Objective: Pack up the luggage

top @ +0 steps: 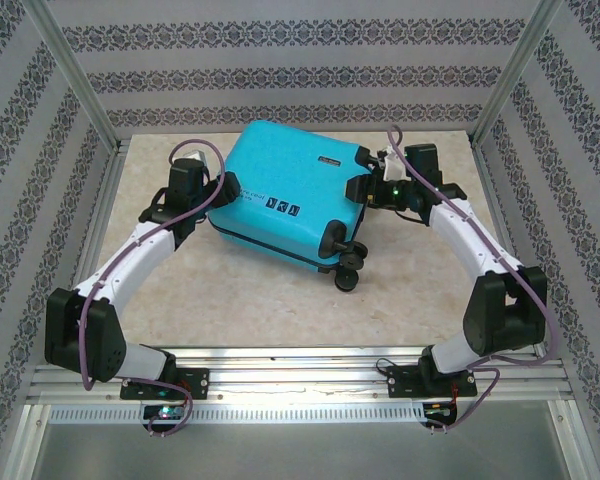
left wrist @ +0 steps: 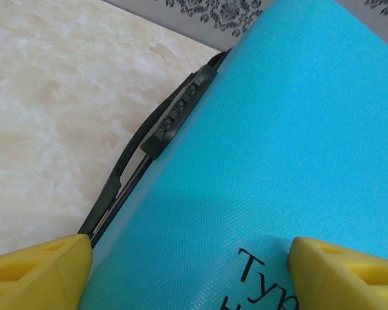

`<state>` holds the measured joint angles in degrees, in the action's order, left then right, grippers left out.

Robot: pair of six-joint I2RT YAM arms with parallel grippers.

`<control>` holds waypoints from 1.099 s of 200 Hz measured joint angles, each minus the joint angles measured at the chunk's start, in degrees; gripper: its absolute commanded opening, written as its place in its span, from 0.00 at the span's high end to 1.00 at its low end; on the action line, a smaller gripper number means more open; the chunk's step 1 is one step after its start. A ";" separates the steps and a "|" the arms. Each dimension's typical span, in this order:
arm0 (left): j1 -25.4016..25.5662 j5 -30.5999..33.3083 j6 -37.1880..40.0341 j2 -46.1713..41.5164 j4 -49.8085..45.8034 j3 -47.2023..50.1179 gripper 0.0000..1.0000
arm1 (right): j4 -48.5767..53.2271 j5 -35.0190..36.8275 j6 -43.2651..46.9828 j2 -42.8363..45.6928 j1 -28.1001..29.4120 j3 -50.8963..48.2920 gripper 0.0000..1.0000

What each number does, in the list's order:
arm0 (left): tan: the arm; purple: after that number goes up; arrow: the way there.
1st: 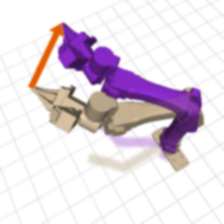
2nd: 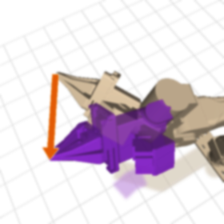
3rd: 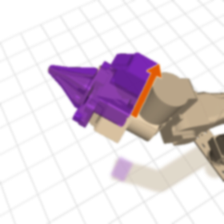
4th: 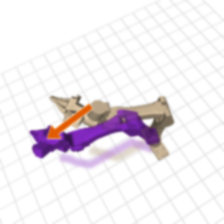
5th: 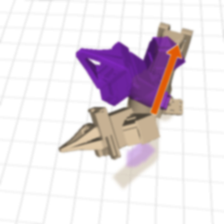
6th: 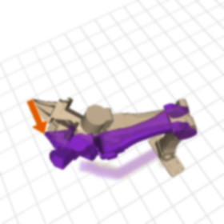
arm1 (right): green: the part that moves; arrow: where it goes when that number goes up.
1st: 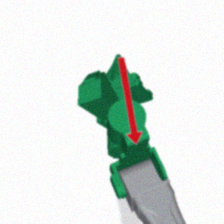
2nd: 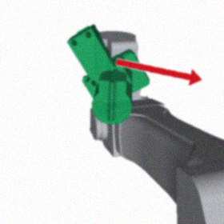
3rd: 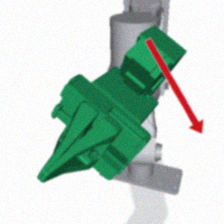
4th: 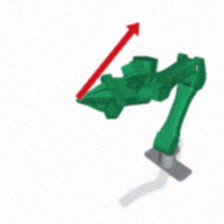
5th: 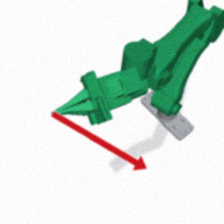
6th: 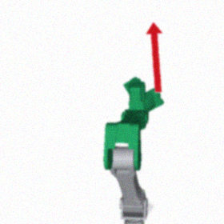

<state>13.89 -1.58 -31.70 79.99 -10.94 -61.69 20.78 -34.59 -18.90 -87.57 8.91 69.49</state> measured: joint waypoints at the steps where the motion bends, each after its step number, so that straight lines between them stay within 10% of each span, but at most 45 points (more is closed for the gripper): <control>1: 0.00 0.00 0.02 0.00 -0.13 -0.04 0.22 | 0.11 -0.04 0.07 -0.09 0.00 0.11 0.23; 77: 1.33 2.12 -4.00 -8.76 -0.66 7.74 0.24 | -0.98 -4.79 2.21 -11.39 -0.13 10.93 0.25; 168: 20.26 16.02 -13.09 -19.15 -7.72 12.92 0.17 | -4.96 -2.19 4.24 -13.11 -0.07 12.17 0.26; 220: 16.87 11.65 -7.85 -18.40 -15.78 7.26 0.09 | -5.35 -5.35 4.31 -13.07 -0.02 11.34 0.25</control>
<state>30.76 10.07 -39.55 61.58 -26.72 -54.43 15.42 -39.94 -14.59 -100.64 8.88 80.84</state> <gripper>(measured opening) 0.905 0.748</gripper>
